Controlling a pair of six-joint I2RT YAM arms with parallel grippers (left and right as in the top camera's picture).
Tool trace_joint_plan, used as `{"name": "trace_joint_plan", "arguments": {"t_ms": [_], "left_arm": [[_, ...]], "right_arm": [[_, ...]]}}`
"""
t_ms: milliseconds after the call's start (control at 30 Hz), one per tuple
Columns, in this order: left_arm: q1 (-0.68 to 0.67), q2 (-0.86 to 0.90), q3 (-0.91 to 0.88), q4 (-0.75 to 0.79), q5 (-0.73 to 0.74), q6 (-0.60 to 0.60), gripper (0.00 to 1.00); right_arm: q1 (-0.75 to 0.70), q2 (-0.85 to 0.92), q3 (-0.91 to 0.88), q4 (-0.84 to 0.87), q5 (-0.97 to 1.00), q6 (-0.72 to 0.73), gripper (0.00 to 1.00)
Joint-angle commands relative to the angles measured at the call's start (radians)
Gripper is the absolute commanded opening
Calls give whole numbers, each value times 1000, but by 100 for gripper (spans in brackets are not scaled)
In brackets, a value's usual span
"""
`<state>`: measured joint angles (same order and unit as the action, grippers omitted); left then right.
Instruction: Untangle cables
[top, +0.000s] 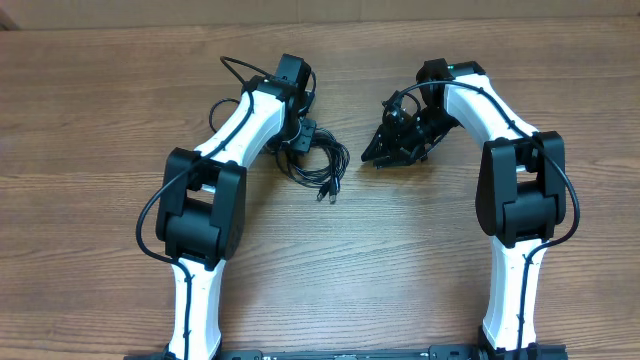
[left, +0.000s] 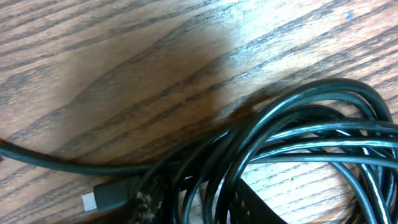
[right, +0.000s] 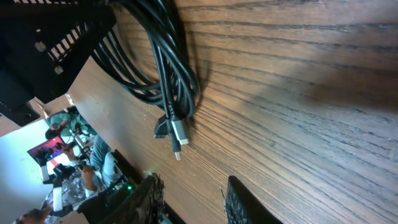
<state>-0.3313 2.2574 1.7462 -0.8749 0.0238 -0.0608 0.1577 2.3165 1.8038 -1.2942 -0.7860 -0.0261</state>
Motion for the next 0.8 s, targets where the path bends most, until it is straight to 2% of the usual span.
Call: {"name": "trace_joint_plan", "arguments": {"t_ms": [0, 100, 200, 233, 300, 333, 400, 433, 567, 667, 767], "left_arm": [[10, 11, 5, -11, -24, -4, 36], [11, 11, 5, -2, -37, -2, 41], [12, 11, 5, 2, -43, -2, 37], [12, 11, 5, 1, -43, -2, 31], [12, 11, 8, -1, -42, -2, 10], [12, 11, 19, -17, -43, -2, 4], [12, 4, 55, -60, -42, 2, 4], [12, -5, 85, -93, -34, 2, 4], [12, -51, 183, -195, -9, 64, 4], [10, -106, 203, -215, 15, 130, 4], [10, -179, 203, -207, 101, 188, 4]], "right_arm": [[4, -5, -3, 4, 11, -4, 32], [4, -5, -3, 5, 11, -4, 32], [4, -5, -3, 7, 11, -4, 32], [4, -5, -3, 8, 11, -4, 32], [4, -5, -3, 11, 11, -4, 32], [3, -5, -3, 13, 11, -4, 29], [-2, -5, -2, 14, 3, 0, 21], [-8, -5, 6, 11, -9, 3, 21], [-17, -34, 41, 7, -30, 3, 22], [-18, -87, 63, 12, -30, 5, 24], [-19, -148, 71, 29, -23, 90, 25]]}}
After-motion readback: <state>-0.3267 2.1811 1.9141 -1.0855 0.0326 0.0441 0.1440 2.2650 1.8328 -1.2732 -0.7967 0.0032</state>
